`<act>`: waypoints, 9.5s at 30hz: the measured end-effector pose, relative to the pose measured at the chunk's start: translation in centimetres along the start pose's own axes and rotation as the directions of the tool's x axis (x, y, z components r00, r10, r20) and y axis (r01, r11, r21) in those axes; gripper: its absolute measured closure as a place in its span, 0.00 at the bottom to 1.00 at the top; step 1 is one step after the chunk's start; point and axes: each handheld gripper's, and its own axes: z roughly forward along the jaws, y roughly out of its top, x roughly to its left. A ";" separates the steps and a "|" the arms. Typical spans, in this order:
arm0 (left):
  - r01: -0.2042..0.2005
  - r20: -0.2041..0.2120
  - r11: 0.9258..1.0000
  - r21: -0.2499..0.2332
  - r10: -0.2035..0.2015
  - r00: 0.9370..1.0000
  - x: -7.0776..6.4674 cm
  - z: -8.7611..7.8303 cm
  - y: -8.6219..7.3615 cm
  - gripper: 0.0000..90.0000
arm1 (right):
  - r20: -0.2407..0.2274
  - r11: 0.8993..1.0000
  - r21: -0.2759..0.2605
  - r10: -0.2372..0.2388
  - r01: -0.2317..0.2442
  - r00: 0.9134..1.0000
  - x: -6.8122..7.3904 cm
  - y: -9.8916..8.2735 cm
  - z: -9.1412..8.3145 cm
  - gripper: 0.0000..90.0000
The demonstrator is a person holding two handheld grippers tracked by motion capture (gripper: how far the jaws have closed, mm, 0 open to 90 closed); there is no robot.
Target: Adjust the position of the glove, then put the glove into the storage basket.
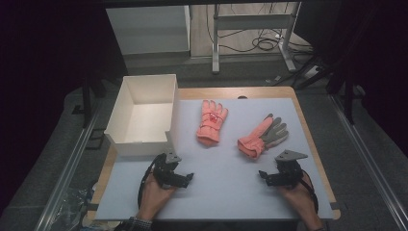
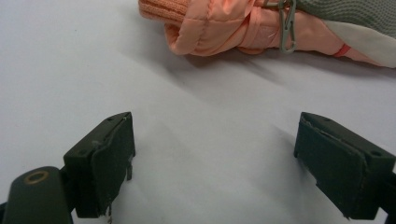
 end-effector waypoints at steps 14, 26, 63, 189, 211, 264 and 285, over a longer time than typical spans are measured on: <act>-0.003 0.000 1.000 0.002 0.003 1.000 0.0 0.0 0.0 0.02 | 0.002 1.000 0.006 0.005 -0.005 1.000 0.0 0.1 0.0 0.13; -0.003 0.000 1.000 0.002 0.003 1.000 0.0 0.0 0.0 0.02 | 0.011 0.999 -0.013 0.043 -0.043 0.999 -0.3 0.1 -0.3 0.17; -0.003 -0.001 1.000 0.002 0.003 1.000 0.0 0.0 0.0 0.02 | 0.022 0.987 -0.072 0.143 -0.141 0.989 -6.1 6.9 -0.4 0.56; -0.003 -0.001 1.000 0.003 0.003 1.000 0.1 0.0 0.0 0.02 | -0.238 0.996 -0.049 -0.086 0.077 0.967 1.3 16.8 8.5 0.49; 0.001 0.001 1.000 0.002 -0.001 1.000 0.0 0.0 0.0 0.02 | -0.203 0.999 -0.032 -0.037 0.031 0.978 1.4 21.2 14.1 0.47; 0.001 0.001 1.000 0.002 -0.001 1.000 0.0 0.0 0.0 0.02 | -0.267 0.998 -0.051 -0.040 0.027 0.963 2.4 24.3 11.5 0.94; -0.003 0.000 1.000 0.002 0.003 1.000 0.1 0.0 0.0 0.02 | -0.395 0.992 -0.051 -0.127 0.117 0.910 2.9 23.0 5.0 0.94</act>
